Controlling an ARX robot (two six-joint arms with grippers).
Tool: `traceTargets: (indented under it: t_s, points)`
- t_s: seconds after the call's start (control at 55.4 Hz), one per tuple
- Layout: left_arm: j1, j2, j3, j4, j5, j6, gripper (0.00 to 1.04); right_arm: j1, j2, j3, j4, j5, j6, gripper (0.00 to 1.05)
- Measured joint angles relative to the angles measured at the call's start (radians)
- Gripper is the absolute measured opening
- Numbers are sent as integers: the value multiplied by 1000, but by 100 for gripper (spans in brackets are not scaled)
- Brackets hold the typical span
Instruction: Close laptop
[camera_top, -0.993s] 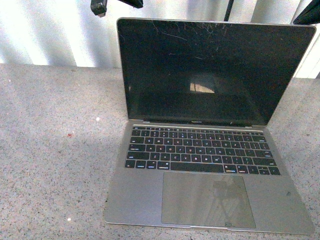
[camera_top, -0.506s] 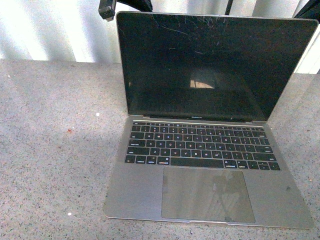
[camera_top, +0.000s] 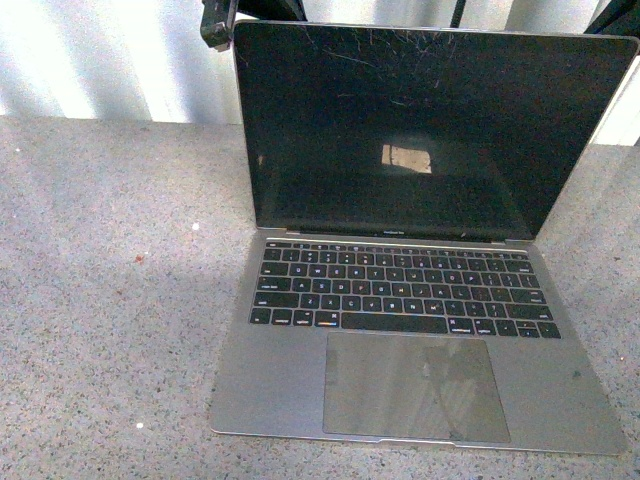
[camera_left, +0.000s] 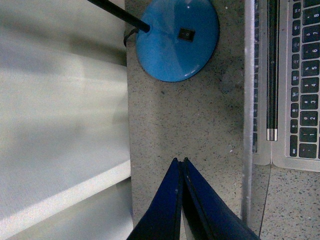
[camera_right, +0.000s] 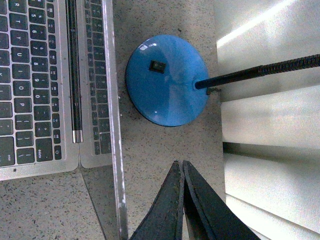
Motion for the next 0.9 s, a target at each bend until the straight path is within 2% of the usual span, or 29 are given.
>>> traceTargets:
  t_s: [0.524,0.903]
  points:
    - [-11,-31,-50,-49,13,8,4,22,-3,-2,-81,8,-1,3]
    - [-34,-95,-149,-69,23,30,4,65,-71,-87,-122,8,-18,3]
